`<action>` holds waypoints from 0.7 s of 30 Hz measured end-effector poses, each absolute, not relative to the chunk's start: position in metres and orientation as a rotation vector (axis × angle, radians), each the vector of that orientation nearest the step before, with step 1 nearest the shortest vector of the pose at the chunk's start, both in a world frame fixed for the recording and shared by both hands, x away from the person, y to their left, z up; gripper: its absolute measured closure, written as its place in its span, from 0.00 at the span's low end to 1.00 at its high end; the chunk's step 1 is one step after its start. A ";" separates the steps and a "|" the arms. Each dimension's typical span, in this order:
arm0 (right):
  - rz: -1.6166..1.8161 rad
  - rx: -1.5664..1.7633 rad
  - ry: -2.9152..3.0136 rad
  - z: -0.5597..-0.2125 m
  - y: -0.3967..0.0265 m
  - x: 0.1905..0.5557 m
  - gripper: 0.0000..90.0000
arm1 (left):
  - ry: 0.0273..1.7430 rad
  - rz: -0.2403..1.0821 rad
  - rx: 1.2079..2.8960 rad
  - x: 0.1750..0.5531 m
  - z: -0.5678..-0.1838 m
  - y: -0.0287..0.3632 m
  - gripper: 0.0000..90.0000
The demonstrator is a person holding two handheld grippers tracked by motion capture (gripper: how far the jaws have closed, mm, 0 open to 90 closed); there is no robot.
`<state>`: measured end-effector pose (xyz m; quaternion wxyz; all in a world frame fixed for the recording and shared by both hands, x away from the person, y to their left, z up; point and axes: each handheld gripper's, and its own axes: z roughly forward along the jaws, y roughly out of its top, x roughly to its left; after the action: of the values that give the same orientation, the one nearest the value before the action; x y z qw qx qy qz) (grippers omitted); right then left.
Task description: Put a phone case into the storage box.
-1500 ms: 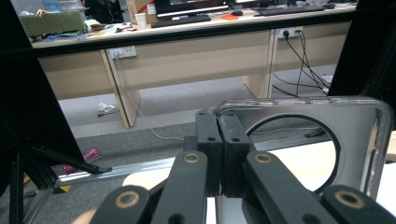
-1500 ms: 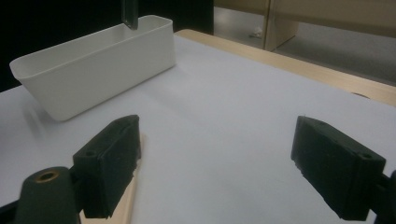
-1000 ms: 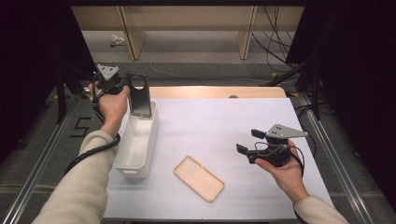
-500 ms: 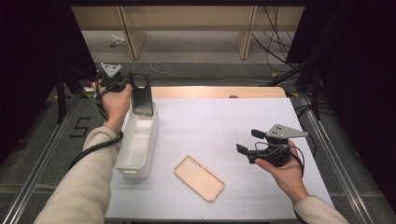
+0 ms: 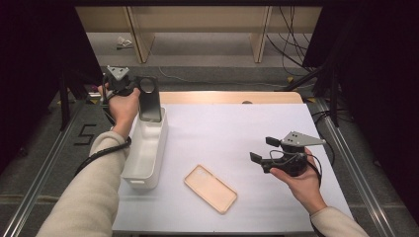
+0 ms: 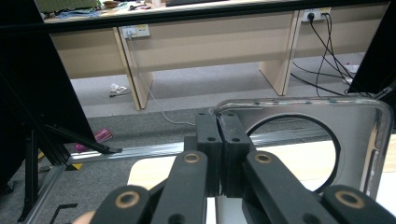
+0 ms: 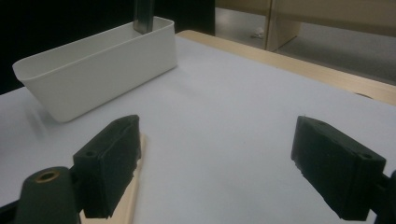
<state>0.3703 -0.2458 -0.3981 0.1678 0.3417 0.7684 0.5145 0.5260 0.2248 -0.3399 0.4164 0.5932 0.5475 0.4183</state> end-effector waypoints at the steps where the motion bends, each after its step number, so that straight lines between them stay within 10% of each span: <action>1: 1.464 0.972 2.186 -0.398 -0.246 0.370 0.19 | 1.378 1.051 1.489 0.527 -0.341 0.225 0.98; 21: 1.467 0.962 2.182 -0.397 -0.246 0.370 0.19 | 1.394 1.038 1.528 0.536 -0.351 0.222 0.98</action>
<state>0.3702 -0.2459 -0.3973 0.1701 0.3385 0.7680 0.5164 0.5361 0.2224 -0.3506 0.4018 0.6047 0.5516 0.4108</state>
